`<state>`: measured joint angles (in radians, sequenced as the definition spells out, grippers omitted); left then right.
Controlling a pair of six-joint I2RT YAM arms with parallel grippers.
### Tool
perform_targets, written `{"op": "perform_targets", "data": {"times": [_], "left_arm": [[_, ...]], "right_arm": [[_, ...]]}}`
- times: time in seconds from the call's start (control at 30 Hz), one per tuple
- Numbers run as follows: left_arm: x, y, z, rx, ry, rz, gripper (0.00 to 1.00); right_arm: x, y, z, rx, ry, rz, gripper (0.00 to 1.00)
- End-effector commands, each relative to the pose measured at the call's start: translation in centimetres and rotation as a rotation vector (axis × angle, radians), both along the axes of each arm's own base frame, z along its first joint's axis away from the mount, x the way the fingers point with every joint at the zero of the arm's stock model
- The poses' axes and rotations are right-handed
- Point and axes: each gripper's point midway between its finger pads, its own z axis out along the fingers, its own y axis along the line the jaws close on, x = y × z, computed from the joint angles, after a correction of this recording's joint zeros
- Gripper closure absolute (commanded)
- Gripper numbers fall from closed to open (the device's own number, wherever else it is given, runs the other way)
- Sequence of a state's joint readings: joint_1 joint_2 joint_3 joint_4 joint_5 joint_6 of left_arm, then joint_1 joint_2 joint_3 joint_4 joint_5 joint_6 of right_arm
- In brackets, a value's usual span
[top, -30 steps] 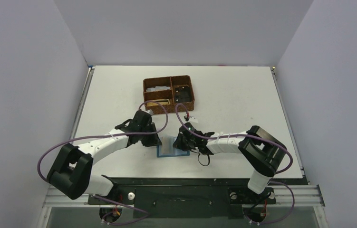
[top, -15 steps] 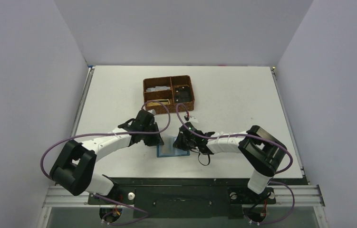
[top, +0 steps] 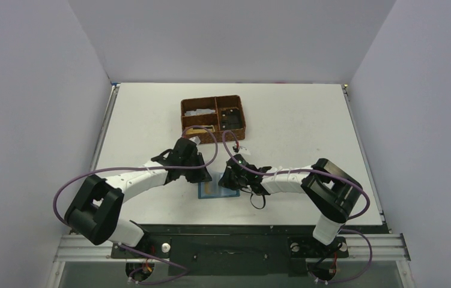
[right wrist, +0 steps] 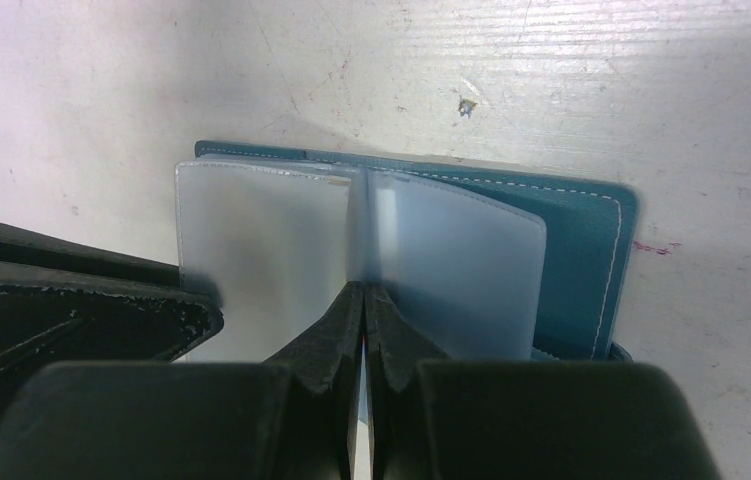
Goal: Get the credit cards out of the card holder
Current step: Remove the credit card from the card holder.
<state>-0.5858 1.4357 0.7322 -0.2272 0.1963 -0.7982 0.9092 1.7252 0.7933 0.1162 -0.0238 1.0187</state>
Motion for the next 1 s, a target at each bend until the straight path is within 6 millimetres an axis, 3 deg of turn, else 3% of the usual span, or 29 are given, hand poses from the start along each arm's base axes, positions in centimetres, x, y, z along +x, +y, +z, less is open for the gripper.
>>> {"op": "perform_targets", "data": {"times": [0.0, 0.2, 0.37, 0.77, 0.97], "left_arm": [[1.5, -2.0, 2.2, -0.073, -0.060, -0.018, 0.90], [1.4, -2.3, 2.0, -0.073, -0.054, -0.021, 0.90], [1.6, -2.5, 2.2, -0.076, -0.058, -0.023, 0.90], [1.4, -4.3, 2.7, -0.086, -0.069, -0.060, 0.86], [1.4, -6.3, 2.7, -0.109, -0.075, -0.083, 0.75]], "right_arm": [[-0.3, -0.8, -0.3, -0.032, 0.013, 0.009, 1.00], [0.6, -0.6, 2.4, -0.017, -0.029, 0.006, 0.82], [1.1, -1.2, 4.5, -0.022, -0.062, -0.015, 0.73], [0.9, -5.1, 8.2, -0.063, -0.147, -0.115, 0.69], [0.2, -7.0, 9.3, -0.071, -0.165, -0.144, 0.69]]}}
